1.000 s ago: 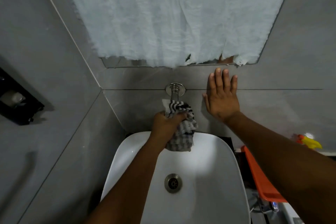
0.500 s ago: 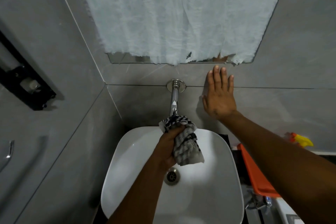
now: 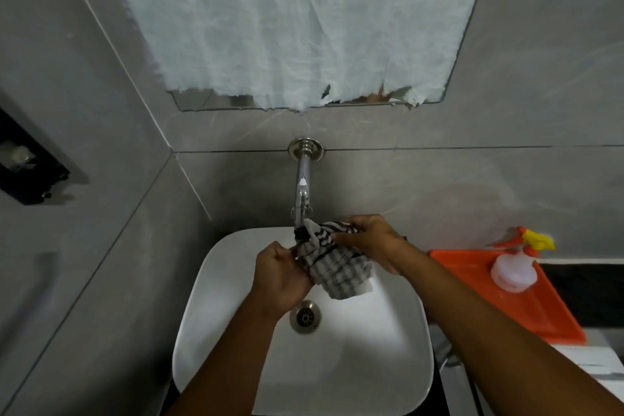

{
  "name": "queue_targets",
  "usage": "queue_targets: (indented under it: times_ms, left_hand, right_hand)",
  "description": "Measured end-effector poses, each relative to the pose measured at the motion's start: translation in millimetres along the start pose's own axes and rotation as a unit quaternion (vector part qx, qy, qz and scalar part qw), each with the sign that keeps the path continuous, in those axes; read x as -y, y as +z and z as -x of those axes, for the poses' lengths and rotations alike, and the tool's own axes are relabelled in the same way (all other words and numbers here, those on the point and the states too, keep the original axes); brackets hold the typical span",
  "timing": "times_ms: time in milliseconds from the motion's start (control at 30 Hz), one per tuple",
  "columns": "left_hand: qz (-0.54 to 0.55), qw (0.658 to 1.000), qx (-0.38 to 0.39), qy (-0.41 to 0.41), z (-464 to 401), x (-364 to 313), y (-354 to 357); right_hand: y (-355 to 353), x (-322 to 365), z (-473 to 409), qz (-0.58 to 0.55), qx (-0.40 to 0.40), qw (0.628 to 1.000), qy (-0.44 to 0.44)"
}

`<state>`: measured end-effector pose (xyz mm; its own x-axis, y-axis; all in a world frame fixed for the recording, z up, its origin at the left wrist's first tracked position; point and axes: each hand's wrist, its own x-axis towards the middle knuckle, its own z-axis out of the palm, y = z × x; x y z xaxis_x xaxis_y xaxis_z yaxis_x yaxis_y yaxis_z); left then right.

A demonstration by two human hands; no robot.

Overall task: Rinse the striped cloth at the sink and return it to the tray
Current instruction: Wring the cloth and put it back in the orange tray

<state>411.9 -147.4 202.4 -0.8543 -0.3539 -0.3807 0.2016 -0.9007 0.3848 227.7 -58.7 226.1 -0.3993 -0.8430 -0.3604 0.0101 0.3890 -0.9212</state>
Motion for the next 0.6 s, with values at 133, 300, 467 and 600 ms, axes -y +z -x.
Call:
queue_targets:
  times_ms: [133,300,467,600]
  left_hand:
    - [-0.154,0.986,-0.044,-0.042,-11.8,22.3,-3.8]
    - [-0.4,0.906,-0.13,-0.051,-65.1,43.6,28.3]
    - [-0.653,0.756,-0.042,-0.007,-158.0,90.4,92.2]
    - [-0.823,0.562,0.078,0.007,-238.9,164.3,124.9]
  right_hand:
    - [-21.5,-24.9,10.2,-0.087,-0.021,0.996,0.017]
    - [-61.8,-70.6,39.1,-0.253,-0.117,0.957,0.079]
    - [-117.9,-129.4,70.8,-0.416,-0.22,0.875,0.115]
    - [-156.4,-186.5,76.7,-0.433,-0.303,0.824,0.206]
